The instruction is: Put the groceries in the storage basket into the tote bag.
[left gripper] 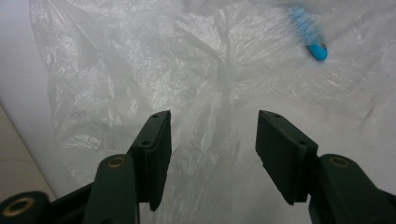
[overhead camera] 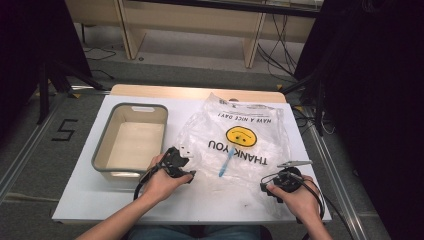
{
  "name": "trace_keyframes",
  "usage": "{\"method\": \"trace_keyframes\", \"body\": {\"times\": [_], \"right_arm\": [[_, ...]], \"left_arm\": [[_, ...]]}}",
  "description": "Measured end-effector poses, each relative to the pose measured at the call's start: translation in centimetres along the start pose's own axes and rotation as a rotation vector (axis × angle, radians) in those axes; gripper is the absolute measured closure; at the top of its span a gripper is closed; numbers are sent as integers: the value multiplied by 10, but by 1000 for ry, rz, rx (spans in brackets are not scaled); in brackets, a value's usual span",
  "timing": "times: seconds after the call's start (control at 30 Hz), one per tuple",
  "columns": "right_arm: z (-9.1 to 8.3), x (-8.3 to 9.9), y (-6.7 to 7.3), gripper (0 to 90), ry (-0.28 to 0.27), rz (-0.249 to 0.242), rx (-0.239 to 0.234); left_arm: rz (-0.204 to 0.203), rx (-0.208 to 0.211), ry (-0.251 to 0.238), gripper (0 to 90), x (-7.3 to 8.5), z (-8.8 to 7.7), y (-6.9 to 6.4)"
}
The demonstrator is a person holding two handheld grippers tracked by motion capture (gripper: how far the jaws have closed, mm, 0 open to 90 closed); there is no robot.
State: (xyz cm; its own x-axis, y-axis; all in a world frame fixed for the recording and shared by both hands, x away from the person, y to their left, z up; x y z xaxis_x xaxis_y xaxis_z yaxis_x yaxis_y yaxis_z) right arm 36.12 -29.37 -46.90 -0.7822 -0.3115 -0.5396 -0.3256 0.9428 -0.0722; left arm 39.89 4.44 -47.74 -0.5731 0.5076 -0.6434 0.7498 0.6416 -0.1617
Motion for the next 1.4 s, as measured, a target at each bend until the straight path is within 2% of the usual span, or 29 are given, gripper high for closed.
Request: {"method": "trace_keyframes", "body": {"times": [0.07, 0.13, 0.17, 0.23, 0.37, 0.57, 0.7, 0.8, 0.87, 0.97, 1.07, 1.17, 1.3, 1.4], "right_arm": [[4, 3, 1, 524, 41, -41, 7], [7, 5, 1, 684, 89, -77, 17], [7, 6, 0, 757, 101, -90, 25], [6, 5, -3, 847, 110, -108, 41], [6, 3, -11, 888, 98, -122, 72], [6, -2, -33, 892, 56, -95, 171], [9, -4, -41, 893, 44, -65, 186], [9, -2, -39, 886, 52, -56, 167], [7, -2, -36, 827, 48, -37, 154], [-4, -4, -34, 688, 3, 32, 158], [-15, -9, -35, 581, -75, 55, 178], [-20, -16, -33, 488, -179, 25, 165], [-19, -22, -27, 427, -247, -32, 158], [-18, -26, -23, 413, -273, -76, 131]], "left_arm": [[4, 1, -3, 454, 0, -1, 0], [3, 3, -12, 454, -1, -1, 0], [3, 6, -18, 452, -1, -1, -1], [10, 9, -26, 449, -2, -3, -1], [20, 16, -55, 439, -5, -7, -4], [30, 16, -72, 406, -6, -12, -7], [35, 30, -69, 397, -4, -14, -9], [42, 38, -68, 394, -2, -15, -10], [45, 40, -77, 393, -1, -16, -10], [47, 45, -96, 393, 0, -18, -10], [47, 55, -103, 386, 2, -20, -9], [41, 55, -103, 379, 5, -20, -9], [42, 54, -102, 365, 7, -22, -9], [51, 55, -106, 350, 8, -24, -10]]}}
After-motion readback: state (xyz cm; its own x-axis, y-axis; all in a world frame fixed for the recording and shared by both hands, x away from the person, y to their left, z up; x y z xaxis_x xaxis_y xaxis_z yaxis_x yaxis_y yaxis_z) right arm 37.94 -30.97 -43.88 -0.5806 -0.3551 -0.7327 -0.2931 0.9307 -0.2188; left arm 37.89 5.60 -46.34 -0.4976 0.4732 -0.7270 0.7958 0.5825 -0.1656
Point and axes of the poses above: each handheld gripper's, and its own axes: z roughly forward along the jaws, x roughly out of its underside, y roughly to its left, the point moved 2 cm from there along z, roughly forward along the jaws, and after that the axes turned 13 degrees about x, right-handed, at the moved point
